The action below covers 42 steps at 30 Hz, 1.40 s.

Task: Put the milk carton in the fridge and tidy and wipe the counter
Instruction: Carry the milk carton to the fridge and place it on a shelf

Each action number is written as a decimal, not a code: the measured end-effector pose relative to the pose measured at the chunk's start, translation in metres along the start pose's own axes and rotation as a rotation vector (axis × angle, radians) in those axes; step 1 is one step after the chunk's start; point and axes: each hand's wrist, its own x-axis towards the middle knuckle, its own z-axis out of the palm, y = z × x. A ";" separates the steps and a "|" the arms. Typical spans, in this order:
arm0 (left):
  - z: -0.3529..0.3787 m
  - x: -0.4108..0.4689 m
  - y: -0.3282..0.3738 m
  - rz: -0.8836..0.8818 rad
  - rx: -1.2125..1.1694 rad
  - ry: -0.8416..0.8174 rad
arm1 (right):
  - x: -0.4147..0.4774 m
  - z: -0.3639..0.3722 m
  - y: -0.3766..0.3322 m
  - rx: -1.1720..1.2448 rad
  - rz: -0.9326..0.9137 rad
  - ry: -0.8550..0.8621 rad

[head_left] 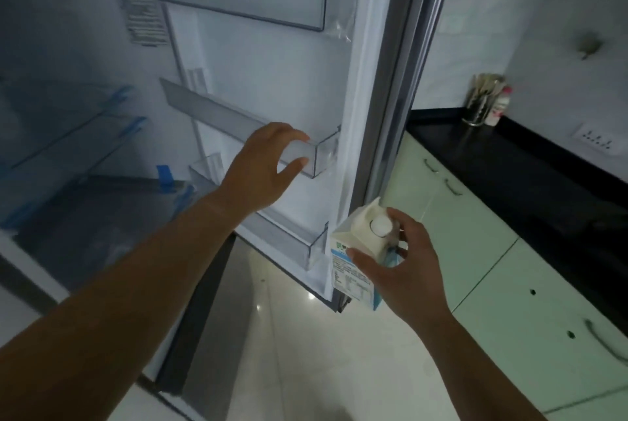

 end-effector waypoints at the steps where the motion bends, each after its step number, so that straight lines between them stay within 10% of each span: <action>1: 0.008 0.013 -0.001 0.031 0.024 -0.009 | 0.010 -0.004 0.005 0.004 -0.002 -0.001; 20: 0.102 0.146 -0.030 0.019 0.280 -0.076 | 0.196 -0.010 0.074 0.048 -0.118 -0.158; 42: -0.155 -0.060 -0.192 -0.893 0.758 0.428 | 0.243 0.319 -0.125 0.372 -0.460 -0.752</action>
